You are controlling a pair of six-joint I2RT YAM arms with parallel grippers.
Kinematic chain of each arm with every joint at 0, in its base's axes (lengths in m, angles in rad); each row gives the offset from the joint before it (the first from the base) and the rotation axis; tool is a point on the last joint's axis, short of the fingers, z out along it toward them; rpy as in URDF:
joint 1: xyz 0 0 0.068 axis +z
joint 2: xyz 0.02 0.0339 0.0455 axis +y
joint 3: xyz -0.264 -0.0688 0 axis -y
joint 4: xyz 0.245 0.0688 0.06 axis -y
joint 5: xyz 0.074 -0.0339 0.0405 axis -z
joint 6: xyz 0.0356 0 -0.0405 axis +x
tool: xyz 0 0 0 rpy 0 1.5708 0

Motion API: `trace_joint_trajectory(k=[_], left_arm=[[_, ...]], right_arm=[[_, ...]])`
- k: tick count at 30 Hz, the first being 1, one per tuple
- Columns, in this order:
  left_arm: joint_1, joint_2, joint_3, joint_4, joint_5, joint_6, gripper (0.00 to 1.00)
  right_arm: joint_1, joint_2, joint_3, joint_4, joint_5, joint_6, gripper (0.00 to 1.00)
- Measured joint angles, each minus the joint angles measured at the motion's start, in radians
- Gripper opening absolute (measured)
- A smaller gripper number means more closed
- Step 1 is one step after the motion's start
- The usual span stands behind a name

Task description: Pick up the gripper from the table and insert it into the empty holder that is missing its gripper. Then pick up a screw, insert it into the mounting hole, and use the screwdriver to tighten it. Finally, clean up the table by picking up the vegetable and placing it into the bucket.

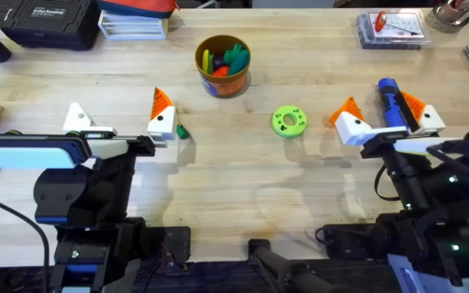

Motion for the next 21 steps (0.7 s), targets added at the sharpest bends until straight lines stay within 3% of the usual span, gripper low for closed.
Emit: trace_joint_trajectory(k=[11,16,18,21], left_arm=[[0.000,0.000,0.000,0.001,0.000,-0.005,0.994],[0.000,0.000,0.004,-0.003,-0.004,-0.077,0.994],[0.000,0.001,0.026,-0.040,-0.004,-0.109,0.994],[0.000,0.038,0.138,-0.179,-0.010,-0.142,0.994]], right_arm=[[0.000,0.000,0.000,-0.005,0.000,0.000,0.994],[0.000,0.000,0.004,-0.016,0.001,0.007,0.994],[0.000,0.002,0.036,-0.079,0.000,0.012,0.994],[0.000,0.026,0.132,-0.232,-0.007,0.012,0.993]])
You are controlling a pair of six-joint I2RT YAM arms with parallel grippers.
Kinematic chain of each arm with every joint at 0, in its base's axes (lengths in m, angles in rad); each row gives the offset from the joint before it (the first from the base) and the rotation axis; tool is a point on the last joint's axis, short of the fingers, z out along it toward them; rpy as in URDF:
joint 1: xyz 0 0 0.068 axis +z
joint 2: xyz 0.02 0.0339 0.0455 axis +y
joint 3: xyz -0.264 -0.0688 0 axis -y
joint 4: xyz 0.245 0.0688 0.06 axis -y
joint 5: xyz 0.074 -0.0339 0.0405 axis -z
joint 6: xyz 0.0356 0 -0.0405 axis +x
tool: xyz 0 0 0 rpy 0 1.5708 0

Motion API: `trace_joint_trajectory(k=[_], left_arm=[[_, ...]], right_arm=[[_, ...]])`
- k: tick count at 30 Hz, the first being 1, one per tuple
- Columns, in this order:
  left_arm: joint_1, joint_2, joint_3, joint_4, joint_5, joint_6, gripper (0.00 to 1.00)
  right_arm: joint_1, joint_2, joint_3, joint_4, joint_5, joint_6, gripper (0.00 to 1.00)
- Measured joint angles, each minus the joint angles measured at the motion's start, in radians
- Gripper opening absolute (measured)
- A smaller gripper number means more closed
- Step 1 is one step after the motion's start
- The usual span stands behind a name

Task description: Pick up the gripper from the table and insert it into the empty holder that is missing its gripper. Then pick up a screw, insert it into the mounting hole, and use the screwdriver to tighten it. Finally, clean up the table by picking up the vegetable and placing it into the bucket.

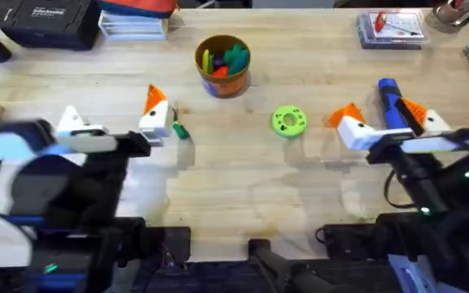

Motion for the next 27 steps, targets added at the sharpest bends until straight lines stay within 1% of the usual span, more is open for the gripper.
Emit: trace_joint_trajectory(k=[2,4,8,11,14,18,21,27], left_arm=[[0.000,0.055,0.098,-0.084,-0.005,-0.010,0.994],[0.000,0.137,0.212,-0.143,-0.010,-0.019,0.994],[0.000,0.336,0.435,-0.290,-0.015,-0.035,0.994],[0.000,0.482,0.532,-0.379,0.000,-0.080,0.994],[0.000,0.629,0.551,-0.408,0.045,-0.136,0.994],[0.000,0.812,0.551,-0.416,0.096,-0.220,0.994],[0.000,0.917,0.551,-0.423,0.122,-0.270,0.994],[0.000,1.078,0.551,-0.368,0.193,-0.342,0.993]], right_arm=[[0.000,0.036,0.081,-0.088,-0.004,0.000,0.993],[0.000,0.092,0.185,-0.181,-0.006,0.000,0.993],[0.000,0.253,0.396,-0.333,-0.008,0.000,0.994],[0.000,0.375,0.506,-0.416,-0.009,0.000,0.994],[0.000,0.492,0.565,-0.443,-0.010,0.000,0.994],[0.000,0.579,0.571,-0.453,-0.012,0.000,0.994],[0.000,0.602,0.571,-0.458,-0.012,0.000,0.994],[0.000,0.601,0.571,-0.457,-0.012,0.000,0.994]])
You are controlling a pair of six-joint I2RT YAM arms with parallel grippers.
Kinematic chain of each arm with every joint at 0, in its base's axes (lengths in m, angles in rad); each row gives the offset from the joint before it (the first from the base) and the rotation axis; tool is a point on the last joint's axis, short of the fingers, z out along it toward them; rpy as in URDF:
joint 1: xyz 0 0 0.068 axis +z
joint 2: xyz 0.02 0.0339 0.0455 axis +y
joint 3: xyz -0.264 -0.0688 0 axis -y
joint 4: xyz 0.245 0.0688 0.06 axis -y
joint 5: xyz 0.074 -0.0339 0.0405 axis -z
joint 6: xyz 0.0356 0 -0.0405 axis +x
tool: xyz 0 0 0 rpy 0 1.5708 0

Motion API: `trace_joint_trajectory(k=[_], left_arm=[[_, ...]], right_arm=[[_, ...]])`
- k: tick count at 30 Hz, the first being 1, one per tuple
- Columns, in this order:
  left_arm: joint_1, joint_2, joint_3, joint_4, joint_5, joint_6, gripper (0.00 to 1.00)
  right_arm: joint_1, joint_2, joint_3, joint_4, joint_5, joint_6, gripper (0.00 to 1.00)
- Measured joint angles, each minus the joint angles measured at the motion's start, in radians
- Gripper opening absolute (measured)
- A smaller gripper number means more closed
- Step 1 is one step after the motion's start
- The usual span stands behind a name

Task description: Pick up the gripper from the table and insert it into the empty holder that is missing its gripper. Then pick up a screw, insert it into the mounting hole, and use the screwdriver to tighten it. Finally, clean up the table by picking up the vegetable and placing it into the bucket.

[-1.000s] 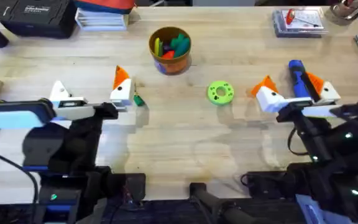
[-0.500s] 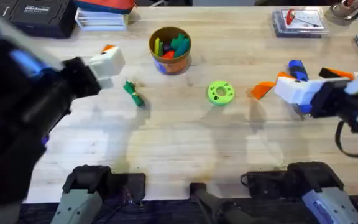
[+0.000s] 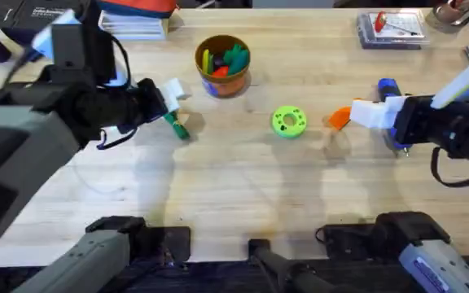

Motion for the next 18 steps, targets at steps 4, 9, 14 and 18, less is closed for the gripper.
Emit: trace_joint_trajectory(k=[4,9,14,18], left_arm=[[0.000,0.059,0.000,0.002,0.048,-0.017,0.563],[0.000,0.038,0.001,0.007,0.128,0.036,0.934],[0.000,-0.081,0.013,0.000,0.200,0.100,0.988],[0.000,-0.234,0.022,-0.024,0.299,0.229,0.988]], right_arm=[[0.000,0.000,0.000,0.000,0.000,0.000,0.994],[0.000,0.000,0.000,0.004,0.000,0.000,0.994],[0.000,-0.004,0.002,0.007,0.000,0.000,0.994],[0.000,-0.032,0.017,0.008,0.000,0.000,0.994]])
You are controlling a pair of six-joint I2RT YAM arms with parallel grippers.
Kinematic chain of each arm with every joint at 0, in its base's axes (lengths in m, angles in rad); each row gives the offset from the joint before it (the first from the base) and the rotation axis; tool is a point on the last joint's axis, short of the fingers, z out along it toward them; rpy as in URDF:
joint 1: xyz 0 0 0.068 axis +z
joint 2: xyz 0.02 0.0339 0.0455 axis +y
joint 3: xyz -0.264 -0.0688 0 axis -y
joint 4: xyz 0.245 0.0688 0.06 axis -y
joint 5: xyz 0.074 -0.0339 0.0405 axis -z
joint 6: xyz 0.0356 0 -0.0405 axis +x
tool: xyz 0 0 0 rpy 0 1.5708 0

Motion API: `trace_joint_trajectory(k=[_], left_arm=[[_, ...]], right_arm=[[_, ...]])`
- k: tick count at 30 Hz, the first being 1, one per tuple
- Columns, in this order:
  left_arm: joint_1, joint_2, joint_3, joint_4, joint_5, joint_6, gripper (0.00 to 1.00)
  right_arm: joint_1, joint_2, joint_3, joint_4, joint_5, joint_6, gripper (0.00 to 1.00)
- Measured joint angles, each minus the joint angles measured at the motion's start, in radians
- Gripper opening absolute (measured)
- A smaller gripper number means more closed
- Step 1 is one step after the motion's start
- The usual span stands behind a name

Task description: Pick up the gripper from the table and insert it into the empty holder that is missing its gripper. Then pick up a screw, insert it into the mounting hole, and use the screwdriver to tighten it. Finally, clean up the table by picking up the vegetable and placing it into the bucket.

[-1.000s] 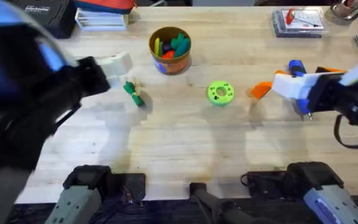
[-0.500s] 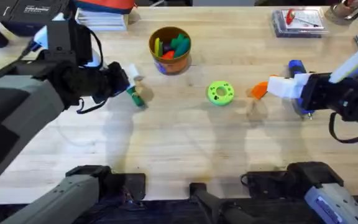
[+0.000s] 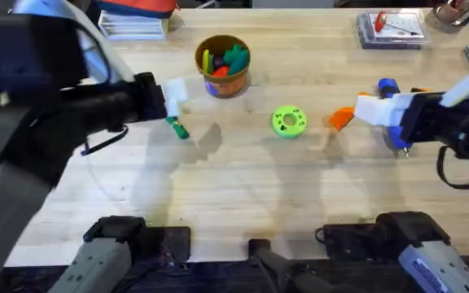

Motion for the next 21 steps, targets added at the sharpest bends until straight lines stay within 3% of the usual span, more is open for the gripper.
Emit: trace_joint_trajectory(k=[4,8,15,21], left_arm=[[0.000,-0.153,0.001,-0.003,0.046,0.130,0.988],[0.000,-0.260,0.004,-0.003,0.024,0.224,0.988],[0.000,-0.287,0.006,0.003,-0.061,0.276,0.987],[0.000,-0.287,0.006,0.030,-0.070,0.280,0.988]], right_arm=[[0.000,-0.044,0.013,0.000,0.000,0.000,0.994],[0.000,-0.053,0.017,-0.001,0.000,0.001,0.994],[0.000,-0.053,0.017,-0.004,0.000,0.001,0.994],[0.000,-0.053,0.017,-0.004,0.000,0.001,0.994]])
